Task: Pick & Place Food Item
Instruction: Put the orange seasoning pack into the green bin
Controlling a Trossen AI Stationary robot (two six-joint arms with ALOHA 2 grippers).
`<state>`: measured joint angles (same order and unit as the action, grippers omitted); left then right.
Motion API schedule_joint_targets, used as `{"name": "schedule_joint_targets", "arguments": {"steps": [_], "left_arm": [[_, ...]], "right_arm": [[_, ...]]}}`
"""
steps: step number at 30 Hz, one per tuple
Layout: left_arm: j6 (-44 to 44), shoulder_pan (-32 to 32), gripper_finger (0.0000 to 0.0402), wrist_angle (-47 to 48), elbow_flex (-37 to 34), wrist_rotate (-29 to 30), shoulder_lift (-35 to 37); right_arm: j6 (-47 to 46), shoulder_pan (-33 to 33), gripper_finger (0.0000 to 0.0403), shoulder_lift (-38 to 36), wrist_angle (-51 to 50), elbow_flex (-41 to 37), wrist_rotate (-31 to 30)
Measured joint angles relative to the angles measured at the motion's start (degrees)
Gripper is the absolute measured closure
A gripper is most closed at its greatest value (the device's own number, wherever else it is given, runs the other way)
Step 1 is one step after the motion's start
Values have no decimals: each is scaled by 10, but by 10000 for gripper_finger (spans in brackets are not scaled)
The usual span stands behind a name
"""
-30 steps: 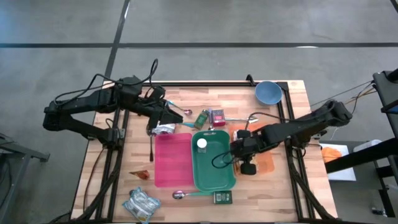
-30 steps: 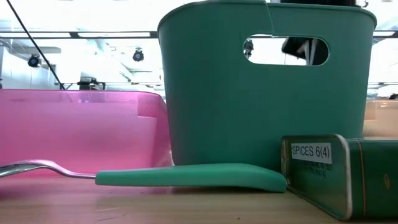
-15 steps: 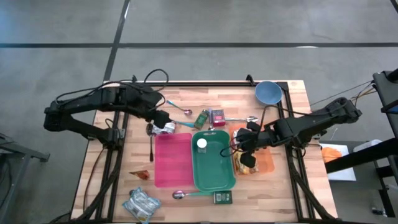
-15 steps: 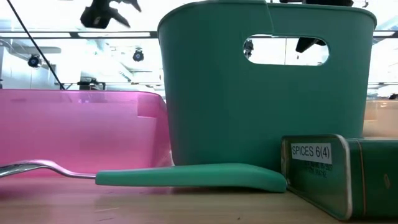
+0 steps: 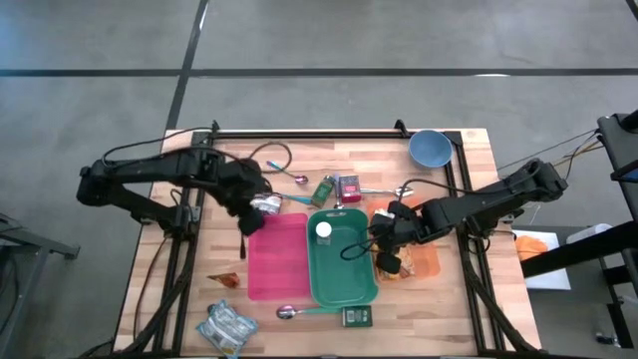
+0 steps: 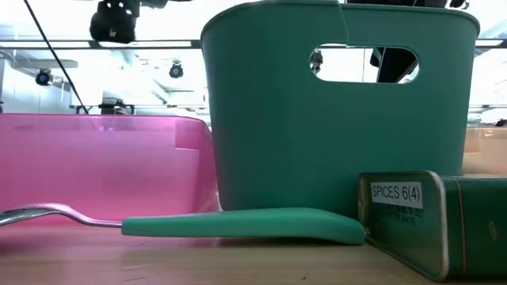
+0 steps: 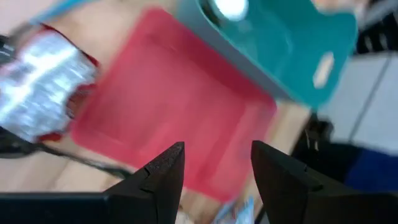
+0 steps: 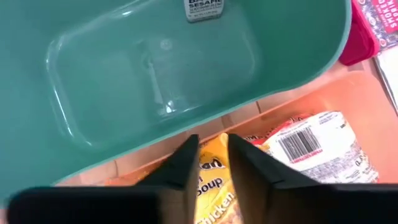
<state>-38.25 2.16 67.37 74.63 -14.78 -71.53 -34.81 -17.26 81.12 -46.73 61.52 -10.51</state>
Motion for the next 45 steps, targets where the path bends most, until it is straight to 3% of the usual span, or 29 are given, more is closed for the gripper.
{"name": "schedule_joint_targets", "arguments": {"steps": [7,14,21,27,36,45], "left_arm": [[7,-76,215,4,0,-10,1],[8,-204,215,5,0,2,-3],[-34,-328,215,25,0,56,-18],[-53,-396,215,82,0,62,-69],[-51,-402,215,110,0,115,-138],[-53,-402,215,116,-13,139,-148]], "right_arm": [[10,0,201,-18,0,0,-1],[14,0,151,-48,-1,0,-50],[14,0,145,-75,0,1,-91],[13,0,145,-76,0,1,-92],[6,0,144,-75,2,1,-92],[-12,0,144,-75,5,1,-91]]}}
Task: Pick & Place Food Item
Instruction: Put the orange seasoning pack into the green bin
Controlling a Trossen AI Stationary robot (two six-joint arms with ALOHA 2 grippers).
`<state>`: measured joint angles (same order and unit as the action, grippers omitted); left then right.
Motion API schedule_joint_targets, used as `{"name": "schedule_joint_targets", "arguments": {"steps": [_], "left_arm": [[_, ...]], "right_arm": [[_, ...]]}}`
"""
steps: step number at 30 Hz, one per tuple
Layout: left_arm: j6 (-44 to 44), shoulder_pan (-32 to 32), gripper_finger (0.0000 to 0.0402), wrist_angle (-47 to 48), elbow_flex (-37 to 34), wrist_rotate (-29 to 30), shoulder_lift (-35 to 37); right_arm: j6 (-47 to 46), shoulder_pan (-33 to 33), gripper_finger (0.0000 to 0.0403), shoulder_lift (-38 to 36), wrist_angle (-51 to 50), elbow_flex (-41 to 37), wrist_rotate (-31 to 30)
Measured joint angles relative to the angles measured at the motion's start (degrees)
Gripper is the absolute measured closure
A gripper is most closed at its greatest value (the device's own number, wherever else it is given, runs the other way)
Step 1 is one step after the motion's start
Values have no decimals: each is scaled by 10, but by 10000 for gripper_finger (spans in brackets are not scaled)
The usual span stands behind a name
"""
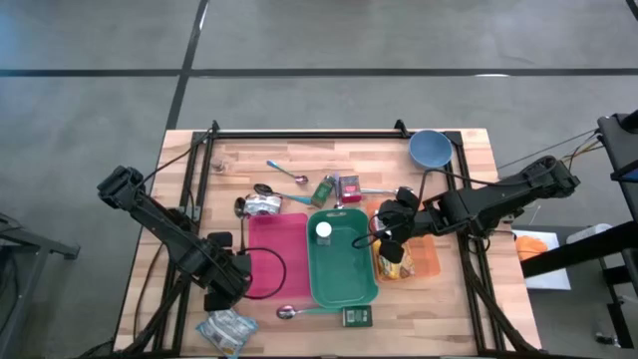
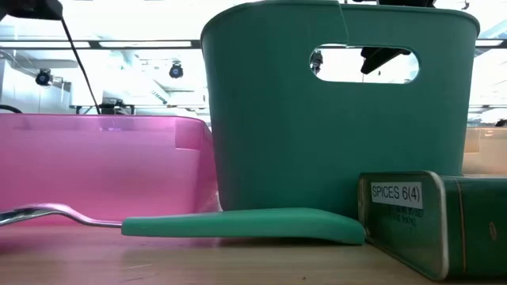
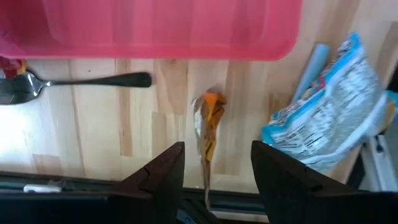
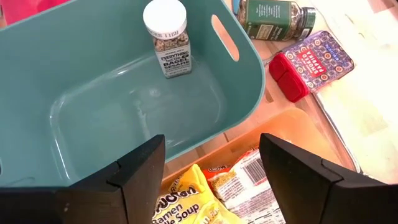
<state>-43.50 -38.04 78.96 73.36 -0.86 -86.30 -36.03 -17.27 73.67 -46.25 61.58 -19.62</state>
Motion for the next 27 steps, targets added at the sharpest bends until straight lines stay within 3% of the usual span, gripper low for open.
{"name": "schedule_joint_targets", "arguments": {"steps": [6,18,22,27], "left_arm": [[-14,0,215,-20,-46,-36,0],[-28,-2,224,-58,-121,-36,0],[-28,-2,273,-59,-130,-36,0],[-29,-2,379,-64,-124,-36,1]], "right_arm": [[0,-1,144,0,2,0,1],[-2,-5,144,0,3,0,1],[-2,-5,144,0,3,0,1],[-1,-5,144,0,3,0,1]]}}
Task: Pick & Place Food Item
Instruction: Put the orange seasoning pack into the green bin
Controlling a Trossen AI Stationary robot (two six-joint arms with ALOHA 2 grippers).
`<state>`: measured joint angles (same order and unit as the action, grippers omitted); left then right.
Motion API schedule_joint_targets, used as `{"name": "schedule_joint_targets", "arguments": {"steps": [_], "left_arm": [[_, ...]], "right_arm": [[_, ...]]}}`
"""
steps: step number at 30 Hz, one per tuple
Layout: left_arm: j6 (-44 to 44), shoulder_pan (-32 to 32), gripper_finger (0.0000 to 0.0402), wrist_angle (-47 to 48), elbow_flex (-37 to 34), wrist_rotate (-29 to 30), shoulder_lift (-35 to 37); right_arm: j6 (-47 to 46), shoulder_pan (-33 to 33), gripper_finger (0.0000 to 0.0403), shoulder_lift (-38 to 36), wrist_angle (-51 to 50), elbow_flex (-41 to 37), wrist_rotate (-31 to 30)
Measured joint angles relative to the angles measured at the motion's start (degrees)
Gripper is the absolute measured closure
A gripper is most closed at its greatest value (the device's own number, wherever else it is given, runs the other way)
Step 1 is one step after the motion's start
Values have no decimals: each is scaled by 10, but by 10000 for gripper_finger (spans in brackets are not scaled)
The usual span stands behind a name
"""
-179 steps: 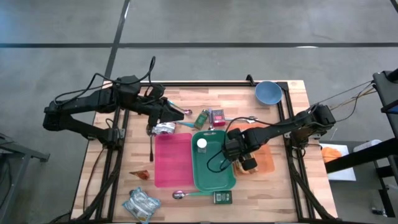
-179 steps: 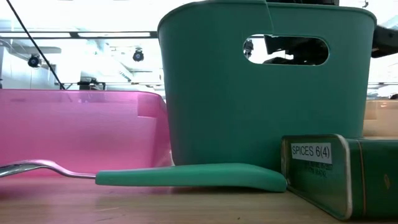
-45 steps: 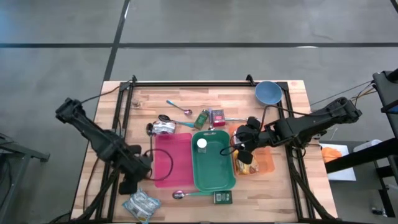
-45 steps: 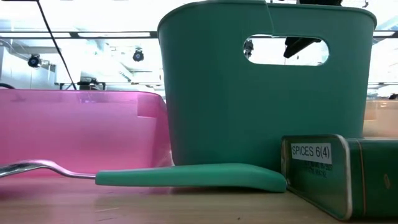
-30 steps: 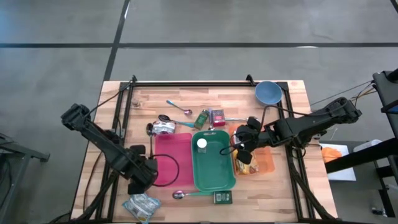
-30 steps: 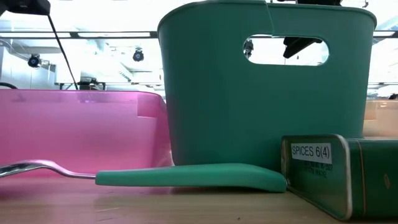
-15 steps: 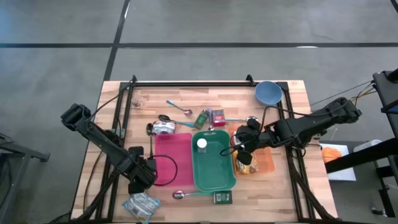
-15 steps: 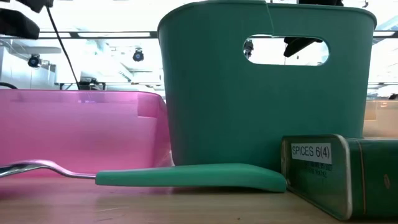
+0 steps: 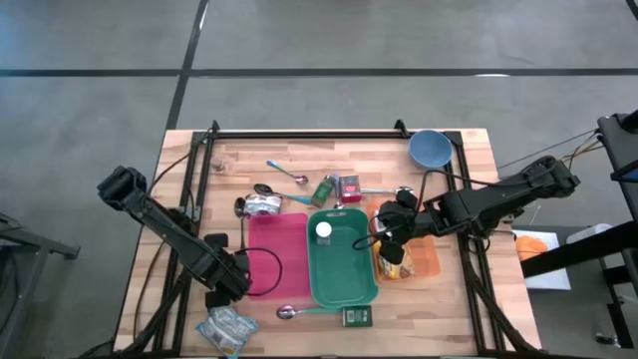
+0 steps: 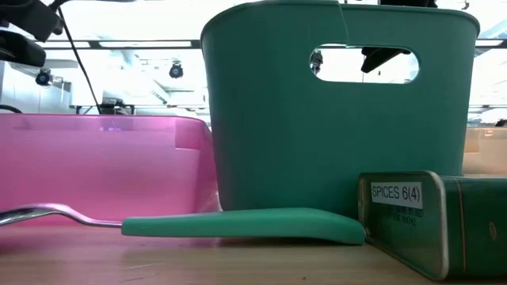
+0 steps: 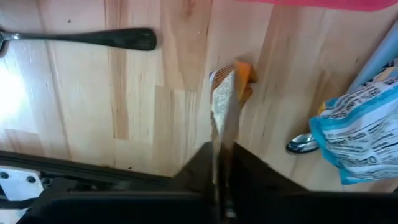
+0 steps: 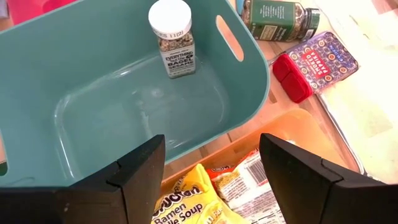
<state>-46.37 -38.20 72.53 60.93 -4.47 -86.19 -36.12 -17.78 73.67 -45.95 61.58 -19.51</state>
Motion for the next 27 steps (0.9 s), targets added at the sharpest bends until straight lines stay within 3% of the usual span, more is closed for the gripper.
{"name": "schedule_joint_targets", "arguments": {"steps": [5,16,27], "left_arm": [[-7,0,399,-9,3,0,0],[-37,0,401,-3,40,2,28],[-151,7,401,66,113,53,96]], "right_arm": [[1,0,144,0,0,0,0],[3,0,144,0,-1,0,0],[3,0,144,0,-1,-1,-1]]}}
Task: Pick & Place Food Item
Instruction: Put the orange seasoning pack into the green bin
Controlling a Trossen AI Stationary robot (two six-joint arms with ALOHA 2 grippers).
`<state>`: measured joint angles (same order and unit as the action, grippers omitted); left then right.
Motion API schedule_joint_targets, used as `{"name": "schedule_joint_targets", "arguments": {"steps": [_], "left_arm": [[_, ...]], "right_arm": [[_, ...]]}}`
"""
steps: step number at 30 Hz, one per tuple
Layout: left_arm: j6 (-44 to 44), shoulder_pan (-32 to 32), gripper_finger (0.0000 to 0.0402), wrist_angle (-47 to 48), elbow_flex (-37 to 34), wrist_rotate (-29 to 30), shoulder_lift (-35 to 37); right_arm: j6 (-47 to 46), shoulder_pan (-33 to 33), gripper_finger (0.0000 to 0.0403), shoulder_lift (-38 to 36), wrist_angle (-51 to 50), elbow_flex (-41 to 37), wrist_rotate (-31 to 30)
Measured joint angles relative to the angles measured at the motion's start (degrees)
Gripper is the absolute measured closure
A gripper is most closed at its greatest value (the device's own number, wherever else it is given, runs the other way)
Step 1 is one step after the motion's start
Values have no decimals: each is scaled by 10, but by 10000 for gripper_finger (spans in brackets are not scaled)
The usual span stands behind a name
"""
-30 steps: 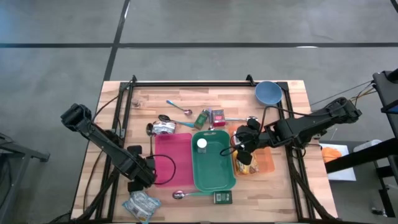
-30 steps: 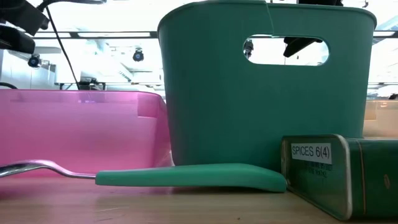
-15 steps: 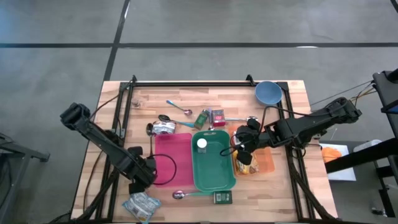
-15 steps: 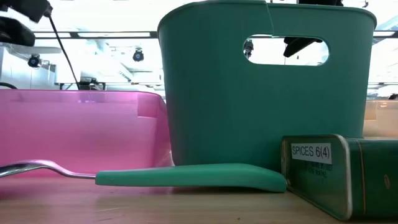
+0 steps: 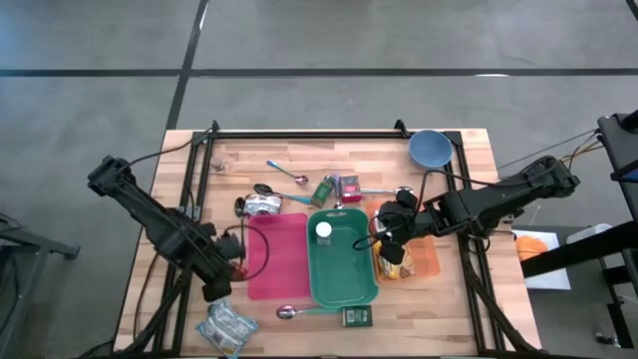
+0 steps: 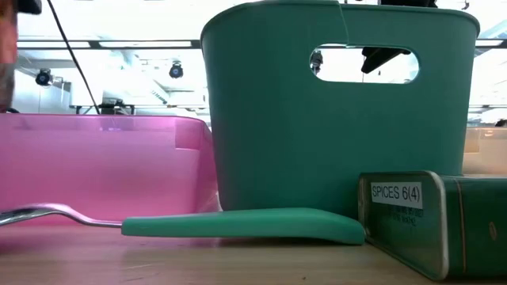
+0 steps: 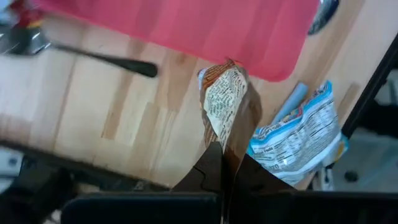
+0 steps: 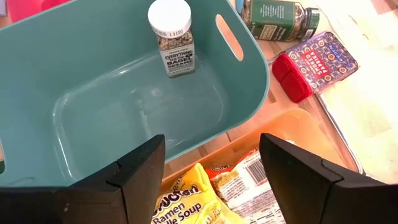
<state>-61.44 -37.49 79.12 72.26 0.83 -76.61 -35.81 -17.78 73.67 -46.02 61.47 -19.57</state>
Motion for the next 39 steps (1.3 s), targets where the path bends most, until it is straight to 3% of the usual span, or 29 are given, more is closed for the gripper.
{"name": "schedule_joint_targets", "arguments": {"steps": [10,16,26,34,39], "left_arm": [[-49,71,401,41,134,50,0],[-54,146,401,36,181,52,-24],[124,222,401,-2,306,24,-147],[271,256,401,35,457,-25,-272],[323,276,401,65,503,-34,-322]], "right_arm": [[-2,0,144,0,-2,0,0],[-91,0,144,-3,-43,0,-28],[-115,0,144,-15,-81,1,-31],[-175,0,144,-35,-128,1,-31],[-210,0,144,-64,-151,1,-31]]}}
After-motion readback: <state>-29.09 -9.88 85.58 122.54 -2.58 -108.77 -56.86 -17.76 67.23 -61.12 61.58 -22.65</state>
